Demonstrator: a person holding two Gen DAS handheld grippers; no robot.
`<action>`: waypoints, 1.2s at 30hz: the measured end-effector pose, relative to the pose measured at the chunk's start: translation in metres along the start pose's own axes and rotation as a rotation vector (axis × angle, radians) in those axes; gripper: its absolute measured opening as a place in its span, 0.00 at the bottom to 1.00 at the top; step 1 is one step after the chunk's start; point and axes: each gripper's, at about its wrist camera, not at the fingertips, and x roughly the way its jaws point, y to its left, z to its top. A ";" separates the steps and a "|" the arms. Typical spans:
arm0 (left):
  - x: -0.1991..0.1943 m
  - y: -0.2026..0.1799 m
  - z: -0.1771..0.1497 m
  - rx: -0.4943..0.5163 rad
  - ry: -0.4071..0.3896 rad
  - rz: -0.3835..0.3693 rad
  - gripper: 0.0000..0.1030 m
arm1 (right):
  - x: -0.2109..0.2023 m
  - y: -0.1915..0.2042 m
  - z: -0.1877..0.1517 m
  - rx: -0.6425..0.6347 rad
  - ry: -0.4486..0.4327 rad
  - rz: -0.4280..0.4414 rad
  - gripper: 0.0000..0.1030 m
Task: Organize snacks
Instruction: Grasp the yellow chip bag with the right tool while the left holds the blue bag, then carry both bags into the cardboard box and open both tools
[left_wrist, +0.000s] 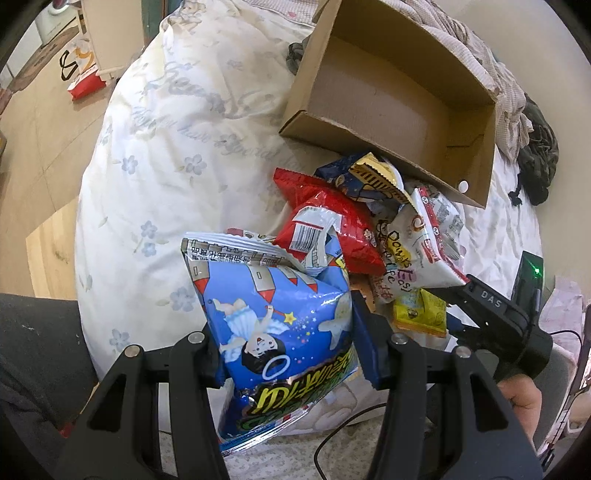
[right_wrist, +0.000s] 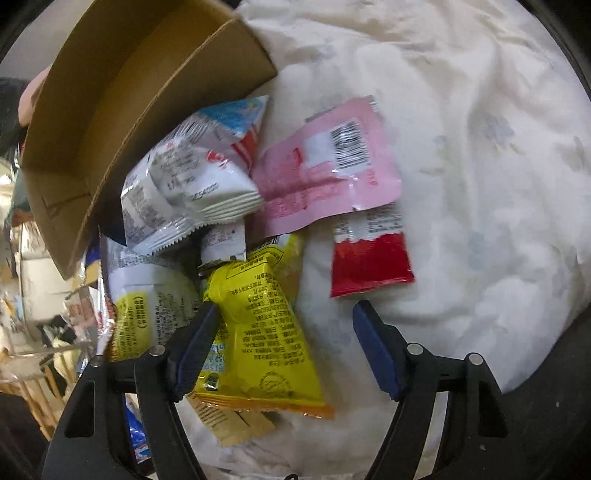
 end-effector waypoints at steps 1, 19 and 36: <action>0.001 0.001 0.000 -0.007 0.005 0.000 0.48 | 0.002 0.000 0.001 0.005 0.006 0.009 0.75; -0.004 0.005 -0.001 -0.019 -0.010 -0.003 0.48 | -0.042 0.036 -0.052 -0.148 -0.026 0.096 0.28; -0.061 -0.051 0.074 0.152 -0.194 -0.030 0.48 | -0.144 0.068 -0.009 -0.333 -0.291 0.269 0.28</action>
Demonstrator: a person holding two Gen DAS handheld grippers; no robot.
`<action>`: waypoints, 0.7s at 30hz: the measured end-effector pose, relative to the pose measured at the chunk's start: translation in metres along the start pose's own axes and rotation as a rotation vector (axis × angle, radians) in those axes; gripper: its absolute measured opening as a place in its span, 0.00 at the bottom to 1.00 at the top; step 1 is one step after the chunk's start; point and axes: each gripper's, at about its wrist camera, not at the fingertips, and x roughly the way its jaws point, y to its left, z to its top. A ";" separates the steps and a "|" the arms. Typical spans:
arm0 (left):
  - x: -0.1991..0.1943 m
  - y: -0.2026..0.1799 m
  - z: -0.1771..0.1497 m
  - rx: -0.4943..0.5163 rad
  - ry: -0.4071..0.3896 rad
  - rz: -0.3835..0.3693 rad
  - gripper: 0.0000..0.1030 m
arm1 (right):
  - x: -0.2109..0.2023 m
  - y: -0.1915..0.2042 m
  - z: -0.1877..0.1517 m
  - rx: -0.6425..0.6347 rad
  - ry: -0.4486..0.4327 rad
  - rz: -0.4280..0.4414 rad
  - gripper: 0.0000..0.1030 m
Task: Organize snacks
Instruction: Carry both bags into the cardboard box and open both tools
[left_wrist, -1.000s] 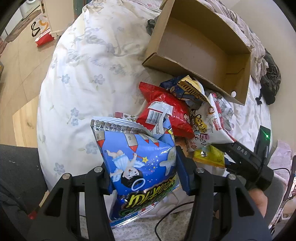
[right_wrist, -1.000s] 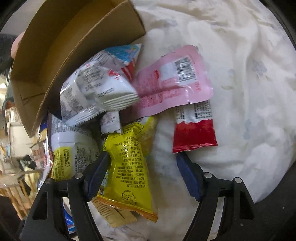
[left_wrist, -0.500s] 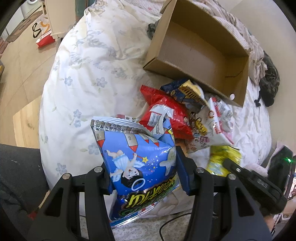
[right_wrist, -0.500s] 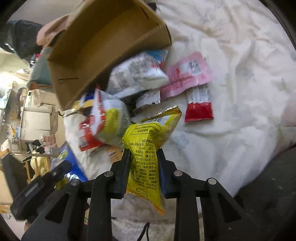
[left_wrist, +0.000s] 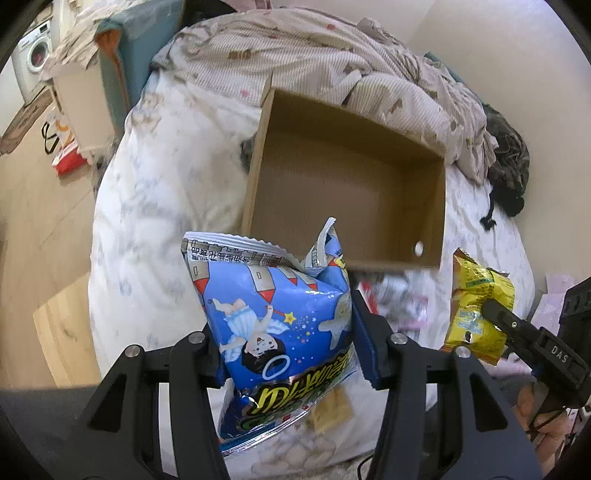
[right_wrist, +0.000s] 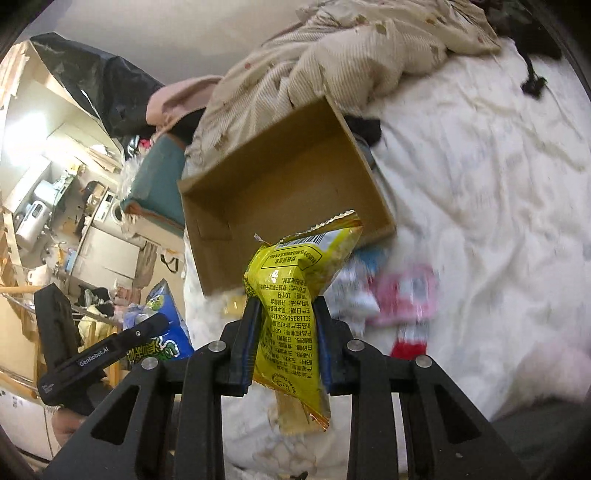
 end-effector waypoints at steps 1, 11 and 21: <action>0.002 -0.003 0.011 0.011 -0.005 0.000 0.48 | 0.001 0.002 0.006 -0.009 -0.008 0.003 0.28; 0.040 -0.028 0.073 0.101 -0.022 0.036 0.48 | 0.044 0.009 0.070 -0.060 -0.020 -0.012 0.28; 0.089 -0.055 0.085 0.244 -0.036 0.078 0.48 | 0.098 -0.001 0.096 -0.111 0.024 -0.058 0.28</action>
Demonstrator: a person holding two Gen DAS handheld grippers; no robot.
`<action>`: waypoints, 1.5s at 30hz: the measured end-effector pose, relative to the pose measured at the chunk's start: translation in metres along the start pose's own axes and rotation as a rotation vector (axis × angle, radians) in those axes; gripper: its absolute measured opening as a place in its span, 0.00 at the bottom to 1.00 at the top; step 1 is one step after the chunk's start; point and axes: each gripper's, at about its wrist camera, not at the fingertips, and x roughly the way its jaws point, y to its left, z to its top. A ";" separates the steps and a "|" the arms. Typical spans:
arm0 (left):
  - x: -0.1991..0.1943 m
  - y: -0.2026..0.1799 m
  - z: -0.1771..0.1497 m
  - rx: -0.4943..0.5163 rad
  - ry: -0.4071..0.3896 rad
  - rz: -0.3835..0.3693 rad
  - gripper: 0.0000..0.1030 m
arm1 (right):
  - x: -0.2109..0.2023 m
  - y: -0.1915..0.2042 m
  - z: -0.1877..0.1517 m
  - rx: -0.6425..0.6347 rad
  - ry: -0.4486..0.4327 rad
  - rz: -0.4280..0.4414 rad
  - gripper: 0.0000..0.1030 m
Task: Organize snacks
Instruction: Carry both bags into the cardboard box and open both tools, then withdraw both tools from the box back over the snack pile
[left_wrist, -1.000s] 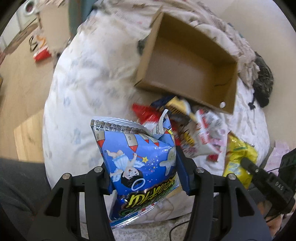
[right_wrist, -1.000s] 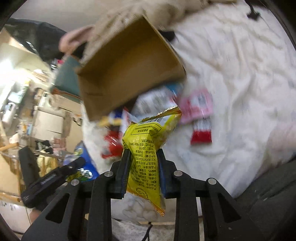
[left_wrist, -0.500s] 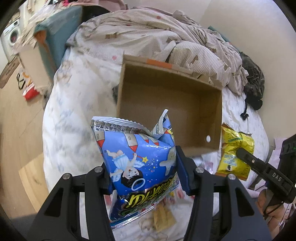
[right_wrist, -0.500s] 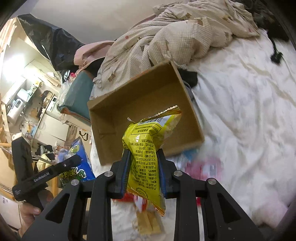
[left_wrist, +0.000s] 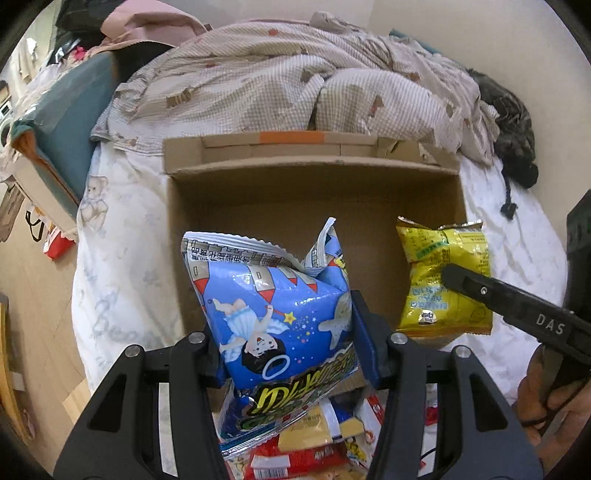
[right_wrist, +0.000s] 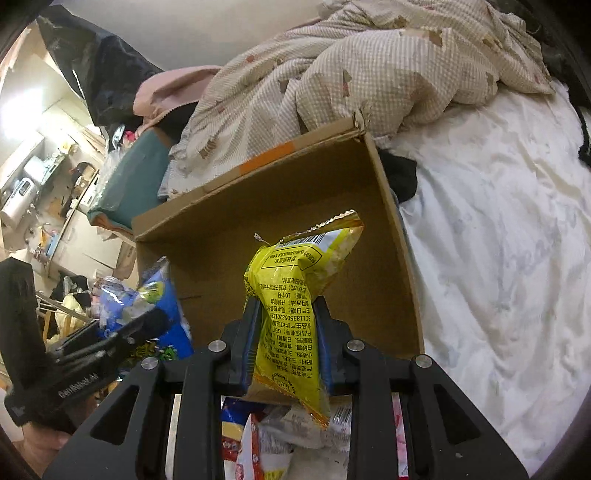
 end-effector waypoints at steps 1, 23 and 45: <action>0.003 -0.001 0.000 0.003 0.000 0.005 0.48 | 0.002 0.001 0.001 -0.011 0.001 -0.008 0.28; 0.025 0.012 0.003 -0.048 -0.001 -0.005 0.50 | 0.030 0.001 0.006 -0.017 0.060 0.025 0.30; -0.029 0.045 -0.001 -0.137 -0.096 0.022 0.83 | -0.031 -0.010 0.008 0.027 -0.057 0.014 0.75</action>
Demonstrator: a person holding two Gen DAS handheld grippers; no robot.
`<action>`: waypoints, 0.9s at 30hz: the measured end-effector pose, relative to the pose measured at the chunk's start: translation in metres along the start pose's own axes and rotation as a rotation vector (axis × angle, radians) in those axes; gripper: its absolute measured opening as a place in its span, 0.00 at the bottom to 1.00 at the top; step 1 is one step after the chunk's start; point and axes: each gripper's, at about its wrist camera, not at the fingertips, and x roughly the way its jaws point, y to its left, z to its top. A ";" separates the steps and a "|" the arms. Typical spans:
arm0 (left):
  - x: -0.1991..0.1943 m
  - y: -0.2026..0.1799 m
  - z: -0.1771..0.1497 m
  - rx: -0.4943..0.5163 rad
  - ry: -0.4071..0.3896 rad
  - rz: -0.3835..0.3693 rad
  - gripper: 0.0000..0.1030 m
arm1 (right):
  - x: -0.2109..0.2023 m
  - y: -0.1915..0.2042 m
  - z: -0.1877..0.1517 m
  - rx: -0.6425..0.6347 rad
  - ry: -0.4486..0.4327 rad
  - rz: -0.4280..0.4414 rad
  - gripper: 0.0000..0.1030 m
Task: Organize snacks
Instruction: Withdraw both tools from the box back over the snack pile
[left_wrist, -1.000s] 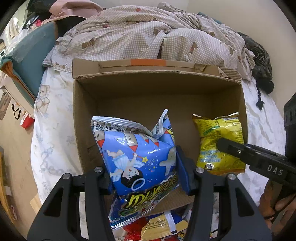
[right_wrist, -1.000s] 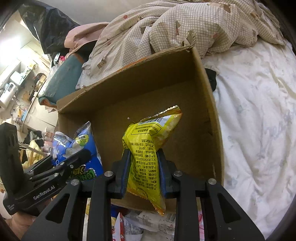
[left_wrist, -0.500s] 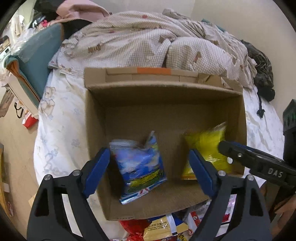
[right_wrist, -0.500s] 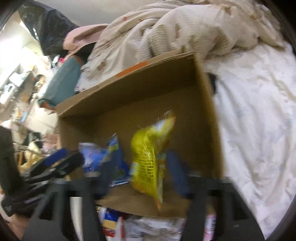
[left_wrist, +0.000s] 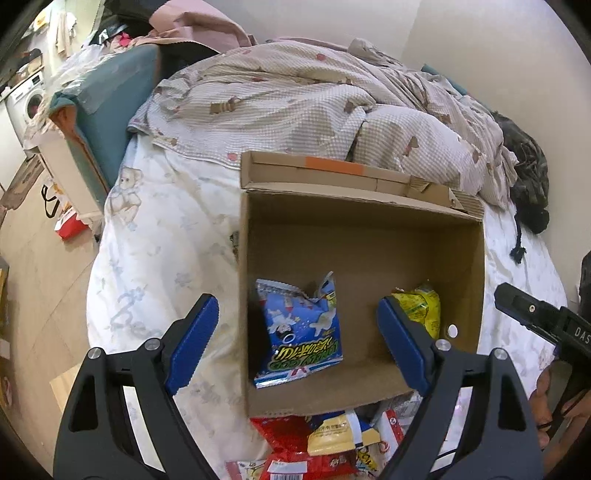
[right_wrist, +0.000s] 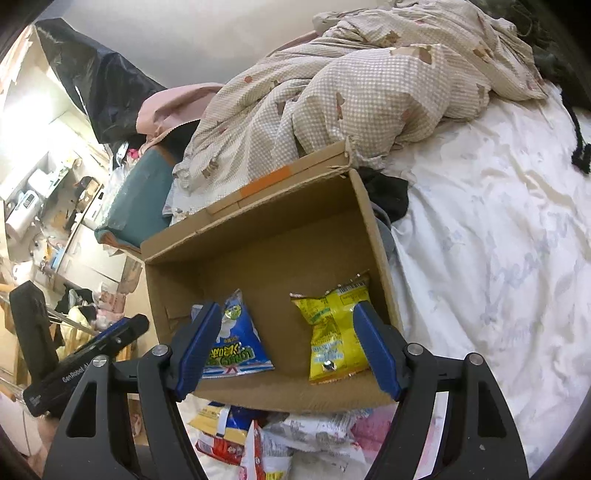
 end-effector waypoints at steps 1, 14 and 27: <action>-0.003 0.000 -0.001 0.002 -0.002 0.000 0.83 | -0.002 0.000 -0.001 0.001 0.000 -0.001 0.75; -0.036 0.017 -0.042 -0.011 0.016 0.025 0.83 | -0.021 0.009 -0.040 -0.011 0.037 -0.015 0.75; -0.057 0.025 -0.086 -0.033 0.058 0.032 0.83 | -0.040 0.021 -0.098 -0.041 0.091 -0.023 0.75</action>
